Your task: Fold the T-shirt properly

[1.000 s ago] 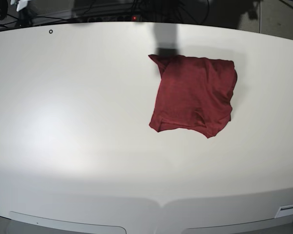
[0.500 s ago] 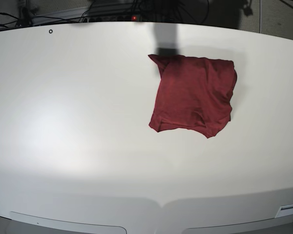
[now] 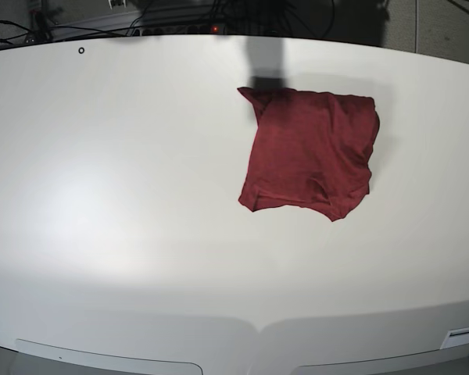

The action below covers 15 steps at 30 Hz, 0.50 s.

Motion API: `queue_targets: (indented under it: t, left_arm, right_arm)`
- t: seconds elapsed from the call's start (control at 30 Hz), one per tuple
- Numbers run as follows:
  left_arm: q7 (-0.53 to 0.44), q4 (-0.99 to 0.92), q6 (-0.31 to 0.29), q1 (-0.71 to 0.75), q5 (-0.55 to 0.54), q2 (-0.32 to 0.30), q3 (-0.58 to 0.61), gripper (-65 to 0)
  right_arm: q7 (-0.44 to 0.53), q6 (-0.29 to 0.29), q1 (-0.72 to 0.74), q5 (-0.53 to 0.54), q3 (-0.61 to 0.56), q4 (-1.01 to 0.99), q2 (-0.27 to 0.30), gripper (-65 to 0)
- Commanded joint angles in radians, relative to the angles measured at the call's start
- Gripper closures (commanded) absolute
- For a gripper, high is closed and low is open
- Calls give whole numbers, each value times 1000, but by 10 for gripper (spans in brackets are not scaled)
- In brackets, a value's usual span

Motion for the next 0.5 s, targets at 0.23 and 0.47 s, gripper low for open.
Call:
queue_targets:
  t: [0.23, 0.47]
  left_arm:
    - [-11, -95, 115, -57, 77, -11, 5, 0]
    - [-35, -188, 354, -129, 72, -11, 208, 0]
  right_arm:
    - [253, 1, 172, -160, 1, -346, 10, -249]
    - [384, -108, 296, -240, 1, -535, 10, -249]
